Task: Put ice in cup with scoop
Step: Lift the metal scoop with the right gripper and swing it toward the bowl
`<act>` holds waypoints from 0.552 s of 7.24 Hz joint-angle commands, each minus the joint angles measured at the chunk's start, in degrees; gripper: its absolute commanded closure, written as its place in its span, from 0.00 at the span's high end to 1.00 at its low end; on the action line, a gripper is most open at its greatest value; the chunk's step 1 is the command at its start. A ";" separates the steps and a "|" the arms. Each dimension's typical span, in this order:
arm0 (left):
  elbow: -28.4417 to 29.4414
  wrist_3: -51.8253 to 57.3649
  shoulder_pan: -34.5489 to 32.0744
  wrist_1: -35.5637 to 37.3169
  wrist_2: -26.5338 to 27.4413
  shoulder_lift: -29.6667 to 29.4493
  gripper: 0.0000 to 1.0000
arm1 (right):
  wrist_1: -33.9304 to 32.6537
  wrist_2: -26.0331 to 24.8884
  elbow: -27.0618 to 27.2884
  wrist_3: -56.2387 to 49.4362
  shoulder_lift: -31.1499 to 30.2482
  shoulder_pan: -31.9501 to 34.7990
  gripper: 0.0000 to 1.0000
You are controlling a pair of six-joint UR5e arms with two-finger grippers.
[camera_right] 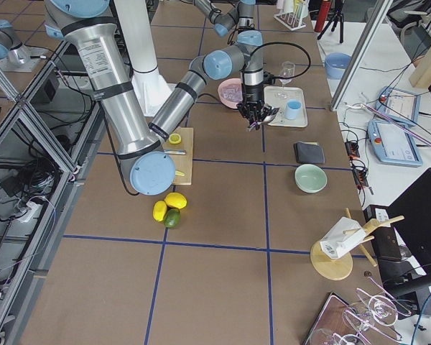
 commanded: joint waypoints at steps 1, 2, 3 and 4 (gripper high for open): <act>0.19 -0.07 0.89 0.00 0.09 0.04 1.00 | -3.93 -1.02 0.42 -9.56 1.27 -2.24 0.00; 0.19 -0.15 2.20 0.00 0.26 -0.05 1.00 | -6.31 -3.90 -0.10 -9.13 4.40 -7.56 0.00; 0.02 -0.41 3.87 -0.09 3.83 -0.13 1.00 | -9.46 -6.02 -1.06 -9.04 8.35 -9.18 0.00; 0.37 -0.24 5.72 -0.18 7.00 -0.66 1.00 | -9.93 -6.30 -1.24 -8.86 9.43 -10.76 0.00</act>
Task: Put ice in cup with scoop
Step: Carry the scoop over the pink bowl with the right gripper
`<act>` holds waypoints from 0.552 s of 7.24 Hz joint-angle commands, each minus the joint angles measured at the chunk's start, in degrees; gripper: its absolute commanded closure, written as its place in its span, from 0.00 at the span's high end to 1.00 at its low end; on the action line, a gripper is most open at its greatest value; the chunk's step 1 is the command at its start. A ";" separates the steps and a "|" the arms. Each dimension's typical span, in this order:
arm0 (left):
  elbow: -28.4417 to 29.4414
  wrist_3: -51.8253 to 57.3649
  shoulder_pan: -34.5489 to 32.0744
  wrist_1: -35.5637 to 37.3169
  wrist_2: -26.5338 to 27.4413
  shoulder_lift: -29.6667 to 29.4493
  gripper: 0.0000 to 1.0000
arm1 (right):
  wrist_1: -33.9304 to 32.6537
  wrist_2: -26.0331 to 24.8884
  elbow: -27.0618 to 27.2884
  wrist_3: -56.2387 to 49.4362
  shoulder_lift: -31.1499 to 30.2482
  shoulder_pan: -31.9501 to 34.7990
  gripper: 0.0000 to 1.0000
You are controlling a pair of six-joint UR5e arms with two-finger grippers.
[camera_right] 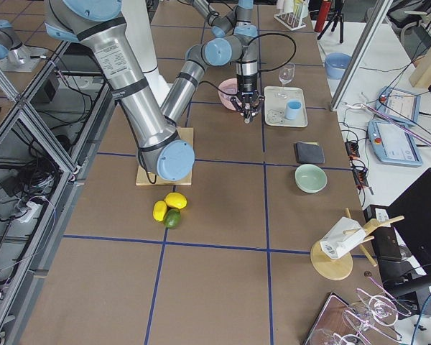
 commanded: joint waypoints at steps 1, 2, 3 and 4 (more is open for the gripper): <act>0.63 0.02 3.42 -0.36 4.54 -0.69 1.00 | -1.74 -1.30 -0.67 0.06 3.50 -3.15 0.00; 1.07 -0.15 3.96 -0.36 4.55 -0.69 1.00 | -2.00 -1.64 -1.98 1.62 5.51 -4.89 0.00; 1.86 -0.15 4.40 -1.67 4.55 -1.04 1.00 | -3.13 -1.99 -7.21 1.73 9.88 -5.52 0.00; 3.26 -0.24 4.49 -3.68 4.55 -1.04 1.00 | -4.10 -3.39 -9.96 1.81 12.36 -7.44 0.00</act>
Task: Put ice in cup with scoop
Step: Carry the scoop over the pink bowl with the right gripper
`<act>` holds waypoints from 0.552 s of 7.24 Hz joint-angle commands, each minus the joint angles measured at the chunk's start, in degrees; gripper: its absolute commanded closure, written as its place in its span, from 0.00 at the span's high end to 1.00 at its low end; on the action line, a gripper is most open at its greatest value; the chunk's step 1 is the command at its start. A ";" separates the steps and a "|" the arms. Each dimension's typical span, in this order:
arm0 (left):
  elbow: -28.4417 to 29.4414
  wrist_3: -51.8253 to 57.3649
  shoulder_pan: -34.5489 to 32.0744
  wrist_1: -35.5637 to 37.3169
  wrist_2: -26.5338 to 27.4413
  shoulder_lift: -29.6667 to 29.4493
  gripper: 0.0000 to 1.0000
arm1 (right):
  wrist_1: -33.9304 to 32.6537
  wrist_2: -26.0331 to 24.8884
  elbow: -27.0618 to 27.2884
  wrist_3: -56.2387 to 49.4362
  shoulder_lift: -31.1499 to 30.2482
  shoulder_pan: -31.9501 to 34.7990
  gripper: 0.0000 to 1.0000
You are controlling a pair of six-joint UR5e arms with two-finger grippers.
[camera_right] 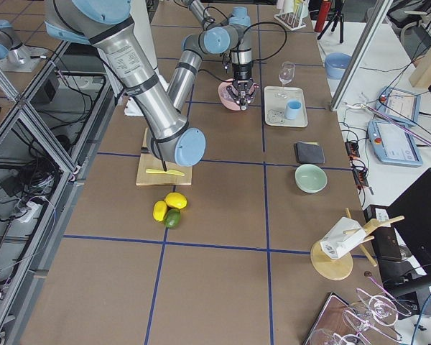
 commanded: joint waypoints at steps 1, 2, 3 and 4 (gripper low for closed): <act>2.40 -0.08 0.51 -3.14 0.17 -0.13 1.00 | -2.01 -3.31 -6.58 0.27 4.59 -3.98 0.00; 2.59 -0.08 0.60 -3.50 0.18 -0.30 1.00 | -4.71 -3.68 -10.18 0.27 8.60 -4.18 0.00; 2.77 -0.08 0.95 -3.51 0.18 -0.65 1.00 | -6.31 -4.38 -14.48 0.27 11.95 -4.88 0.00; 3.46 -0.08 0.95 -3.51 0.18 -0.92 1.00 | -9.11 -5.86 -16.78 0.19 14.68 -5.06 0.00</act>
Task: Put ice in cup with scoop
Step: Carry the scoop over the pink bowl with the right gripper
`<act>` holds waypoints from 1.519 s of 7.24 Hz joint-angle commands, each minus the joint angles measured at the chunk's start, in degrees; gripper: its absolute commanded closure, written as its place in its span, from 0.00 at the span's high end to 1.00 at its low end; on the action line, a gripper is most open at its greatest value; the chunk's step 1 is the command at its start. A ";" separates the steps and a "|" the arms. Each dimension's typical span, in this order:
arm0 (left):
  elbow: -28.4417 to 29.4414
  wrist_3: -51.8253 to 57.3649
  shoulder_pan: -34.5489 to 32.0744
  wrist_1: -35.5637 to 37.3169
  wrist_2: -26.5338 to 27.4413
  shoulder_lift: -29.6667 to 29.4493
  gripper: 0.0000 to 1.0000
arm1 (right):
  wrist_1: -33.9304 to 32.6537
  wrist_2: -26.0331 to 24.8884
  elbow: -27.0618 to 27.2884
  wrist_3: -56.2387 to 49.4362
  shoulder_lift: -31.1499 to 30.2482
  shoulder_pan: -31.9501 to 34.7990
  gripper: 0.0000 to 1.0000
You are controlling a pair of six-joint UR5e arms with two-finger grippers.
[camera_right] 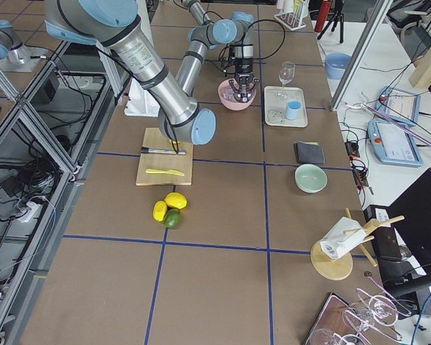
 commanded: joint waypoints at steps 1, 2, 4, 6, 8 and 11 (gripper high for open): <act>1.02 -0.09 0.14 -0.12 0.01 -0.94 1.00 | -5.94 -1.79 -4.28 -0.07 5.38 -0.86 0.00; 1.11 -0.18 0.14 -0.12 0.01 -1.73 1.00 | -8.14 -4.05 -5.76 -0.15 6.79 -1.56 0.00; 1.54 -0.18 0.23 -0.21 0.01 -1.83 1.00 | -8.61 -6.18 -14.61 -0.07 11.62 -3.41 0.00; 2.68 -0.18 0.14 -1.87 0.01 -2.00 1.00 | -9.56 -7.67 -15.53 -0.07 11.99 -4.20 0.00; 2.78 -0.18 0.14 -2.41 0.01 -2.00 1.00 | -11.24 -10.12 -15.97 -0.16 11.90 -5.43 0.00; 3.22 -0.18 0.14 -2.41 0.01 -2.00 1.00 | -11.07 -10.67 -17.02 0.02 11.82 -7.10 0.00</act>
